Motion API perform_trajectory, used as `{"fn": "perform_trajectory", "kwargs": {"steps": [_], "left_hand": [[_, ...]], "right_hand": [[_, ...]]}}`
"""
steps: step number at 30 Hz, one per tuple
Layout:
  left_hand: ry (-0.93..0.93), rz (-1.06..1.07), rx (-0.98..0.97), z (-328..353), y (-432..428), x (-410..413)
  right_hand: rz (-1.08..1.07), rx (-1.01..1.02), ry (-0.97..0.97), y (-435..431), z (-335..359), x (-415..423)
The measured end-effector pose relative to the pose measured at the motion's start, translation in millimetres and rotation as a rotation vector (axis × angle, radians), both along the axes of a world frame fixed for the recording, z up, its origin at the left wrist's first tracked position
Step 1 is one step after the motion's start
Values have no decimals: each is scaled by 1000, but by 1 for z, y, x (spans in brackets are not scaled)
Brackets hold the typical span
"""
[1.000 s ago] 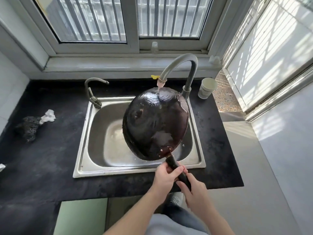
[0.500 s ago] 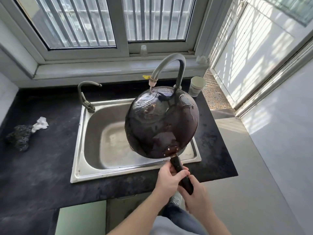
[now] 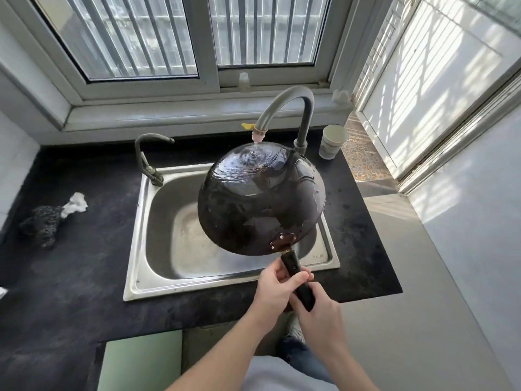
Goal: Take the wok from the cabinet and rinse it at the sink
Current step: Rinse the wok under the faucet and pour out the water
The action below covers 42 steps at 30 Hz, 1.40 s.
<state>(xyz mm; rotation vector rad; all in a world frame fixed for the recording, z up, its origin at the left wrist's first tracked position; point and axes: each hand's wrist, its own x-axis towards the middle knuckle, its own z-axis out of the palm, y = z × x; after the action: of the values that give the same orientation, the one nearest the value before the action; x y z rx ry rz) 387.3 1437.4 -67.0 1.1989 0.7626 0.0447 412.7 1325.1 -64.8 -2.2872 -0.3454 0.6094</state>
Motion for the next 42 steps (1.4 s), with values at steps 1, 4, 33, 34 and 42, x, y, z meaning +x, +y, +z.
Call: {"fn": "perform_trajectory", "kwargs": {"steps": [1, 4, 33, 34, 42], "left_hand": [[-44, 10, -90, 1, 2, 0], [-132, 38, -366, 3, 9, 2], [-96, 16, -38, 18, 11, -3], [-95, 29, -39, 18, 12, -5], [-139, 98, -59, 18, 21, -17]], "right_hand": [[4, 12, -4, 0, 0, 1], [20, 20, -3, -2, -2, 4], [57, 153, 56, 2, 0, 0], [64, 158, 52, 4, 1, -1], [103, 210, 59, 13, 6, -6]]}}
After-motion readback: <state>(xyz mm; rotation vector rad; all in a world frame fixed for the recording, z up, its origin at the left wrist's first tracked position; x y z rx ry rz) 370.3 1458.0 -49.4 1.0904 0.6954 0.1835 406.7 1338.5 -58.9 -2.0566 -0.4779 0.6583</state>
